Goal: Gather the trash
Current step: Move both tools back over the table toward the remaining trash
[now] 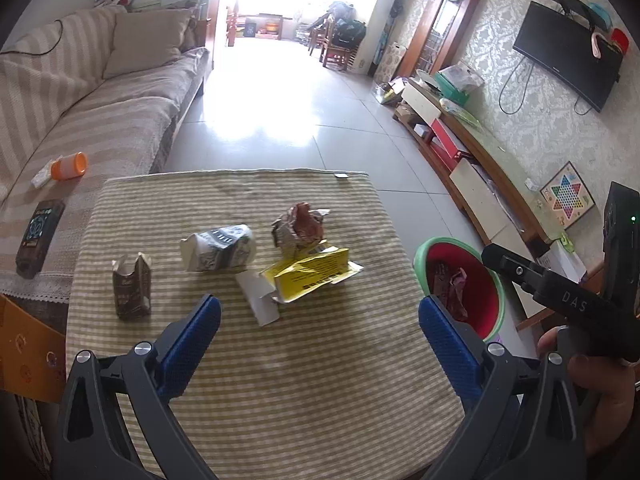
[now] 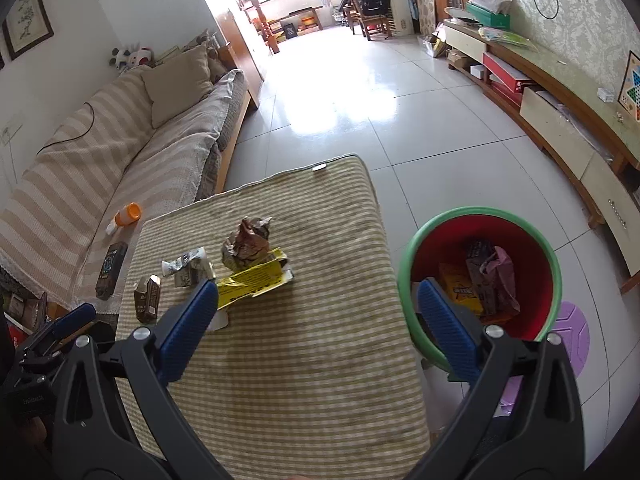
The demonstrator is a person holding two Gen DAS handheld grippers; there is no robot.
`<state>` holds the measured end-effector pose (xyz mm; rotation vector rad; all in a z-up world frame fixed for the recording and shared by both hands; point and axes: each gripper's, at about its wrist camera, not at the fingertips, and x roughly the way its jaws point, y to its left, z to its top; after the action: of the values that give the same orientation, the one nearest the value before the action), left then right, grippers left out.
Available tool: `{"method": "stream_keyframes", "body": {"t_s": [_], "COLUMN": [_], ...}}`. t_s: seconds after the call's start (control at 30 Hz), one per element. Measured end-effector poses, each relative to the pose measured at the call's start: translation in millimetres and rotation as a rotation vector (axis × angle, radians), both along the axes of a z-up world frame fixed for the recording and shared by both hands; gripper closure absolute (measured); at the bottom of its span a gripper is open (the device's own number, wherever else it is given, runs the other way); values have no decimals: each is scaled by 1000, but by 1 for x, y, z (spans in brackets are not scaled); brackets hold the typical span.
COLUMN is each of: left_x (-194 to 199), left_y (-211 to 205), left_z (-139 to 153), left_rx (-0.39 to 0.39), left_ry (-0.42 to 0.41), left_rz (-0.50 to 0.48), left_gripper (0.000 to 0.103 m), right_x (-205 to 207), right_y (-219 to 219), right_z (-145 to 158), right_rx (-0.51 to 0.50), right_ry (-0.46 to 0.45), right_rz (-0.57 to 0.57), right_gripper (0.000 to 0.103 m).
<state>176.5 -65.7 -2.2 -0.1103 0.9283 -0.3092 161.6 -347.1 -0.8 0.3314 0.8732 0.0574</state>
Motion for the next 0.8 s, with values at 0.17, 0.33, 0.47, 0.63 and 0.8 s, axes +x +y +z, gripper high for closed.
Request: {"method": "stream_keyframes", "body": {"t_s": [0.17,0.33,0.47,0.63,0.8], "left_x": [-6,-7,-3,9,30], "left_y": [43,82,102,116,108], "left_z": [-3,-10,-16,-27,-41], "left_rx": [-7,-20,-28,-44,-40], "left_ry": [-1,9,18,40,62], "left_rz": [65,128,156,182,157], "left_gripper": [8,8,8,8,8], "right_x": [5,13,23,37,56], "right_y": [41,72,88,101,105], "right_z": [-3,-7,-11,-20,-33], "right_rx": [-16,-43,-54,-67,-62], "right_ry": [9,14,25,38,58], "right_rz": [60,111,128,149,158], "right_gripper": [5,5,5,5,5]}}
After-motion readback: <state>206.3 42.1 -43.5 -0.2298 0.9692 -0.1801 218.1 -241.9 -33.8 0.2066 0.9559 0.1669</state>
